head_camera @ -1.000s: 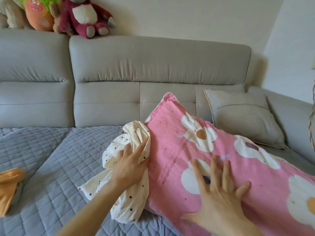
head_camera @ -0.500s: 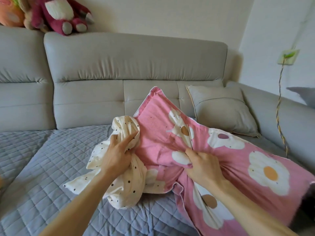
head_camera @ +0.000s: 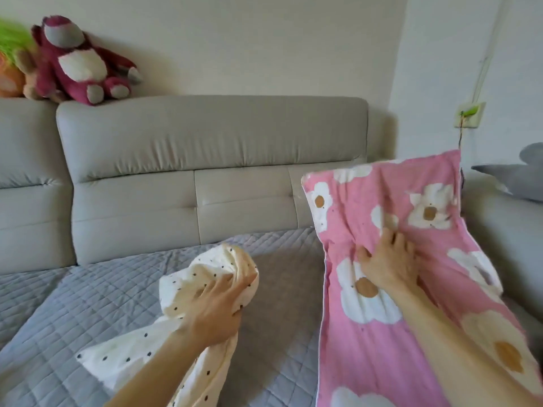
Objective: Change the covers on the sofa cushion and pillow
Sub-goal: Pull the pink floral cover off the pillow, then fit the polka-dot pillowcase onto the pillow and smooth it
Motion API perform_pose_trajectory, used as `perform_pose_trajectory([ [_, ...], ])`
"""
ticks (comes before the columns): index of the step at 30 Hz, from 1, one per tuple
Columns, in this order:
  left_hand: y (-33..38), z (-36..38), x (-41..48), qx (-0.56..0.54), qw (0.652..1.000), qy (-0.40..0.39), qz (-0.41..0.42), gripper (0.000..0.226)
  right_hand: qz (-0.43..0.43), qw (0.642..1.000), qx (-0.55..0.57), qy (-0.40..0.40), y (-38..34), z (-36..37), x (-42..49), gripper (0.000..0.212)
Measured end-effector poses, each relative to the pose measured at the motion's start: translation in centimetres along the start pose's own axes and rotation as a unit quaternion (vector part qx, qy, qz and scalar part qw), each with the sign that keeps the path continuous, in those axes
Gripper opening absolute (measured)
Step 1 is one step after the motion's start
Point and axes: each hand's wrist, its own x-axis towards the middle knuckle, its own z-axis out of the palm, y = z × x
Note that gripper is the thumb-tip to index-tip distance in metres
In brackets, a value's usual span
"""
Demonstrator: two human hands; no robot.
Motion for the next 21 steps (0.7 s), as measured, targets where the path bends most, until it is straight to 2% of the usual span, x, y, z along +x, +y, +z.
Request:
perform_pose_trajectory([
  [2,0.5,1.0,-0.1,0.049,0.998,-0.034,-0.012,0.075,-0.003,0.992,-0.075,-0.102,1.4,2.0,-0.7,0.077],
  [3,0.5,1.4,-0.4,0.055,0.997,-0.053,-0.024,0.077,-0.012,0.988,-0.106,-0.116,1.8,2.8,-1.4,0.077],
  [5,0.0,1.8,-1.4,0.039,0.995,-0.073,-0.049,0.077,-0.020,0.986,-0.141,-0.092,1.7,3.3,-2.7,0.079],
  [8,-1.8,1.1,-4.0,0.003,0.997,0.004,-0.071,0.064,-0.068,0.992,-0.099,-0.049,-0.8,2.6,-4.8,0.077],
  [10,-3.8,0.5,-5.8,0.019,0.993,0.077,-0.089,0.067,-0.146,0.986,-0.039,-0.067,-3.5,2.8,-6.6,0.067],
  [12,-6.4,0.0,-7.4,0.040,0.980,0.115,-0.156,0.073,-0.207,0.971,0.037,-0.114,-7.1,3.9,-8.4,0.069],
  [13,-7.5,-0.2,-8.2,0.046,0.973,0.093,-0.207,0.080,-0.232,0.960,0.077,-0.139,-9.0,4.5,-9.2,0.071],
  [15,-9.3,-0.4,-9.5,0.035,0.954,-0.009,-0.297,0.101,-0.277,0.936,0.141,-0.166,-12.9,5.7,-10.3,0.071],
  [17,-10.3,-0.5,-10.5,0.006,0.944,-0.073,-0.323,0.112,-0.328,0.912,0.148,-0.196,-17.0,6.8,-11.1,0.072],
  [18,-10.6,-0.6,-10.8,-0.002,0.943,-0.078,-0.324,0.108,-0.358,0.898,0.142,-0.214,-19.0,7.1,-11.5,0.077],
  [19,-10.9,-0.7,-11.1,-0.001,0.944,-0.077,-0.321,0.094,-0.381,0.883,0.123,-0.245,-20.9,7.3,-11.9,0.084],
  [21,-11.2,-1.2,-11.4,0.005,0.951,-0.068,-0.301,0.044,-0.412,0.857,0.030,-0.308,-24.1,7.8,-12.9,0.097],
])
